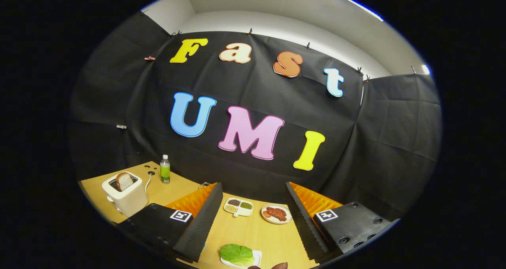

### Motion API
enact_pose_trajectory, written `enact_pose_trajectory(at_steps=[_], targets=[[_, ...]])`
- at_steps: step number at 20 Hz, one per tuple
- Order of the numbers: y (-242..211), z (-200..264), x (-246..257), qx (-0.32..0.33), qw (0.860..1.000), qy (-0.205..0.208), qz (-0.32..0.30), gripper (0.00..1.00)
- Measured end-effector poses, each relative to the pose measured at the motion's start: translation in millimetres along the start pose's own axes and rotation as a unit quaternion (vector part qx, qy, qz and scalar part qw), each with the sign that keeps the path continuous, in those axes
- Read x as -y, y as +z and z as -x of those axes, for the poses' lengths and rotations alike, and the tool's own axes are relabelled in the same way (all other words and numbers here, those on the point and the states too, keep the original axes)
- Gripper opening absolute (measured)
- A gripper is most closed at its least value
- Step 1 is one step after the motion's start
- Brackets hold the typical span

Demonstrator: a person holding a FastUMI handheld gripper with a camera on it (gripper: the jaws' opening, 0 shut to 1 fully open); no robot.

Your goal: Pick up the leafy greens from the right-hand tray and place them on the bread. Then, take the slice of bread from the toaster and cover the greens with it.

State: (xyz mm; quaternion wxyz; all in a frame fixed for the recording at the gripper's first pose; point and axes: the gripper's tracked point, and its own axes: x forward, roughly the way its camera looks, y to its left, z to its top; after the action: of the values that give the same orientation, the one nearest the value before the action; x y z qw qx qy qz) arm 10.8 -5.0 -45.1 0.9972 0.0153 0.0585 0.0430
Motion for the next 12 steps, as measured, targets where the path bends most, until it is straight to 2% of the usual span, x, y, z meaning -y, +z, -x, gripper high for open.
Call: enact_pose_trajectory(at_steps=[4,6,9,12], targets=[[-68.1,-6.4,-5.4,-0.078,0.996,0.052,0.003,0.97],[-115.0,-7.1,-10.9,-0.133,0.987,0.087,-0.005,0.97],[-183.7,-8.8,-8.4,-0.201,0.974,0.107,-0.011,0.96],[-253.1,-11.5,-8.0,-0.252,0.960,0.125,0.011,0.95]])
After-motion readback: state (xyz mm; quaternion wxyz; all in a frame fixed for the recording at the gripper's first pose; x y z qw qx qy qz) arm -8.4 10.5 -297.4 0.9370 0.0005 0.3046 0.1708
